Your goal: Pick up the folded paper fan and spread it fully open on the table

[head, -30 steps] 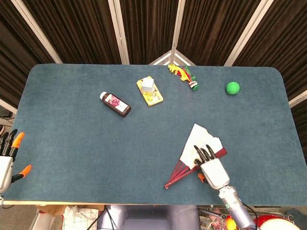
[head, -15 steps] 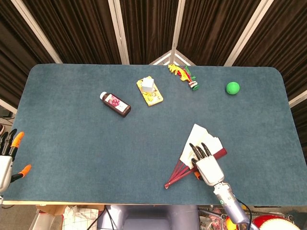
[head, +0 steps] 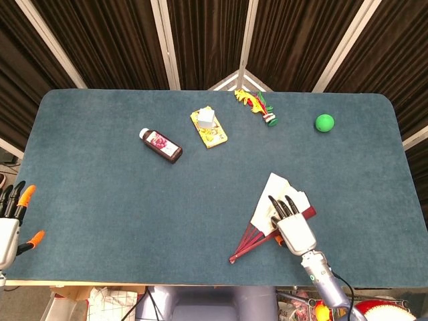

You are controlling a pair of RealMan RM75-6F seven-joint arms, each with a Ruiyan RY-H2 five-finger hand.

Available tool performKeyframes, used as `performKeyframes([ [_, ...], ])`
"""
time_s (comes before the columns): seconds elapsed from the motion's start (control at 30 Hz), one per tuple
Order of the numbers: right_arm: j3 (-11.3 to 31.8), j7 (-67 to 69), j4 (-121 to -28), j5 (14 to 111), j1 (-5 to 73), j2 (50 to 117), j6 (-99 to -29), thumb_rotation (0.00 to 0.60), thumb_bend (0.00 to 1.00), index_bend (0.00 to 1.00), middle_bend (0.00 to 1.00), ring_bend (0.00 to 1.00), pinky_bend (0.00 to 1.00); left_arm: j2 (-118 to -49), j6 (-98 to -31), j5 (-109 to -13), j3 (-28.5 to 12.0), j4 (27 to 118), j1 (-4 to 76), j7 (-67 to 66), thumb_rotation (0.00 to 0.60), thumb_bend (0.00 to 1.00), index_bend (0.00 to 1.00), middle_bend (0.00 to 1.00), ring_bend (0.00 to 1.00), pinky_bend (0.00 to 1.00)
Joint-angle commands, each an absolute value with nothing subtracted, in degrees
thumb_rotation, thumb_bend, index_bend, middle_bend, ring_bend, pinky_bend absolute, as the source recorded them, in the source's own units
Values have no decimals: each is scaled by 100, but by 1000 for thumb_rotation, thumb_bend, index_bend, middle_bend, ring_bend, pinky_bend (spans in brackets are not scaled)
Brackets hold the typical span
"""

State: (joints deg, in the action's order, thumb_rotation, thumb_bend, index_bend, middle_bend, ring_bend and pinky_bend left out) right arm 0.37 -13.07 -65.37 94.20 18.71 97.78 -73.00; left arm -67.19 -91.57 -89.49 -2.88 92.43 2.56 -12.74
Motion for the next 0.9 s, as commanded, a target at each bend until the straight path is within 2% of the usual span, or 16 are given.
performKeyframes([
  [0.03, 25, -1294, -6418, 9431, 1899, 9816, -7317, 600, 266, 469, 62, 161, 87, -6733, -9149, -8952, -285, 9235, 262, -1296, 600, 87, 8, 0, 0, 0],
  [0.9, -20, -1009, -6092, 9452, 2100, 9942, -7321, 600, 266, 538, 83, 178, 100, -6742, -9149, -8984, -247, 9254, 252, -1370, 600, 87, 12, 0, 0, 0],
])
